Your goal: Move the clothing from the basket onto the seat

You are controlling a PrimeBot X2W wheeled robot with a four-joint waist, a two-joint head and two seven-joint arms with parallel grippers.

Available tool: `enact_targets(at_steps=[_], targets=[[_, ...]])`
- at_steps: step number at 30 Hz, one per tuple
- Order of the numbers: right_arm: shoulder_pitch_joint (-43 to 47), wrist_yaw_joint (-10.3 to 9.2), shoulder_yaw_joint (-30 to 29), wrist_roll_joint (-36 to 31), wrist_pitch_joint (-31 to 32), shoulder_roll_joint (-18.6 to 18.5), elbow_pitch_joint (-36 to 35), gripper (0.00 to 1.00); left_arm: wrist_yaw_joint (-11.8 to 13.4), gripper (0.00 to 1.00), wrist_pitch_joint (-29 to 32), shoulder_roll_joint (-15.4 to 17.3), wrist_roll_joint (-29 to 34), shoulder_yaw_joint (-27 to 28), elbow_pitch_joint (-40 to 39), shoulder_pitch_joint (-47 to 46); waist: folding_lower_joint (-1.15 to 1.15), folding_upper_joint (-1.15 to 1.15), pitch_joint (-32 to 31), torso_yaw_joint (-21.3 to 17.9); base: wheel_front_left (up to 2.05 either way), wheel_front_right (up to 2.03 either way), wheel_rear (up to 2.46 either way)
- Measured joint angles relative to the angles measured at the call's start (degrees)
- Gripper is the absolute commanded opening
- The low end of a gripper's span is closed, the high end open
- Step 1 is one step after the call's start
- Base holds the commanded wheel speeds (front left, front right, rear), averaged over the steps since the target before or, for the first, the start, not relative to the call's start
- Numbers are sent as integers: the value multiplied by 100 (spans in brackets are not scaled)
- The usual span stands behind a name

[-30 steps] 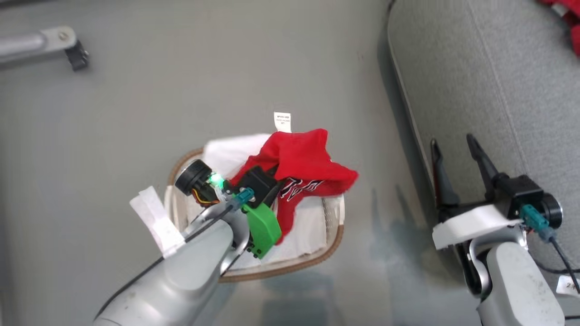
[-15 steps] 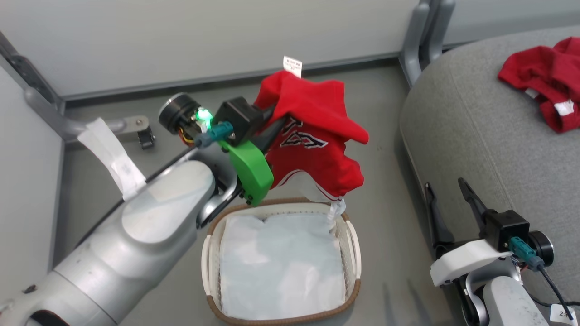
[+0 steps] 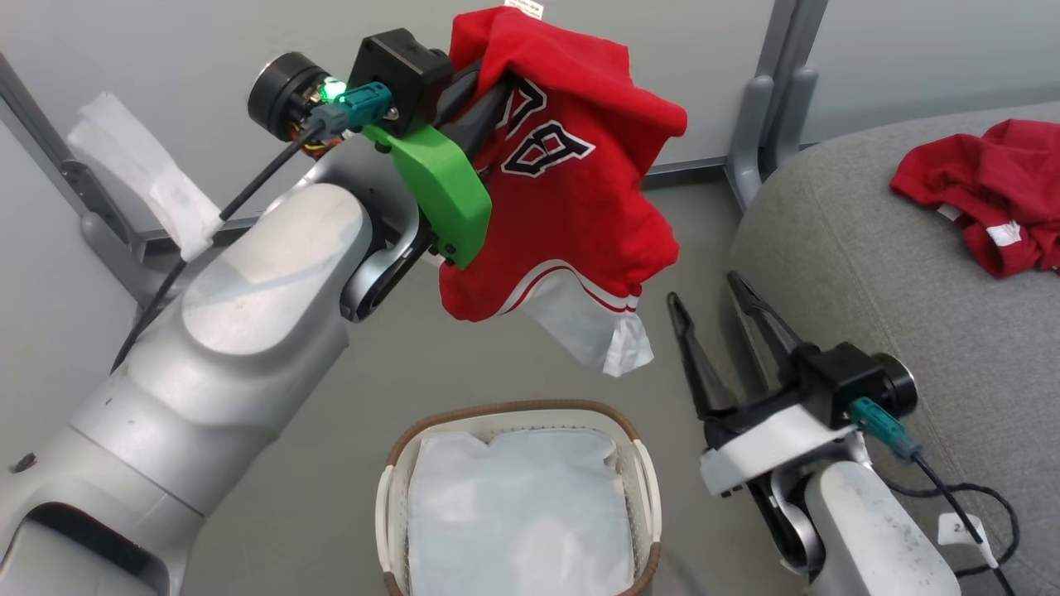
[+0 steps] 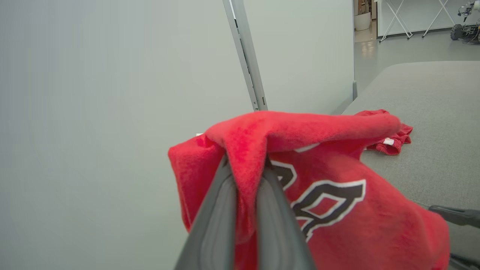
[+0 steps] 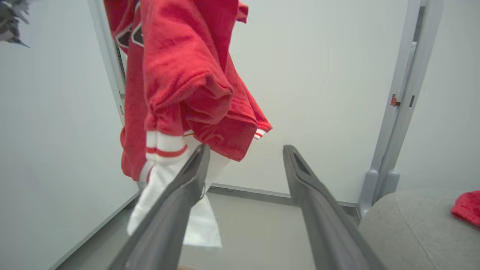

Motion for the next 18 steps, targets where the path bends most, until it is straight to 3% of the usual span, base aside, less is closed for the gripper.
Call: enact_targets(at_steps=[7,18], targets=[[-487,0,772,91,0,7,-307,100,83,0,1,-103,-64,51,188,-89,0,0,-38,-16,0,0,0],[-1234,0,856,-446,-1,2,791,100,105,0,-44,-309,-103,-40,263,-85,0,0,-50,147,0,0,0]])
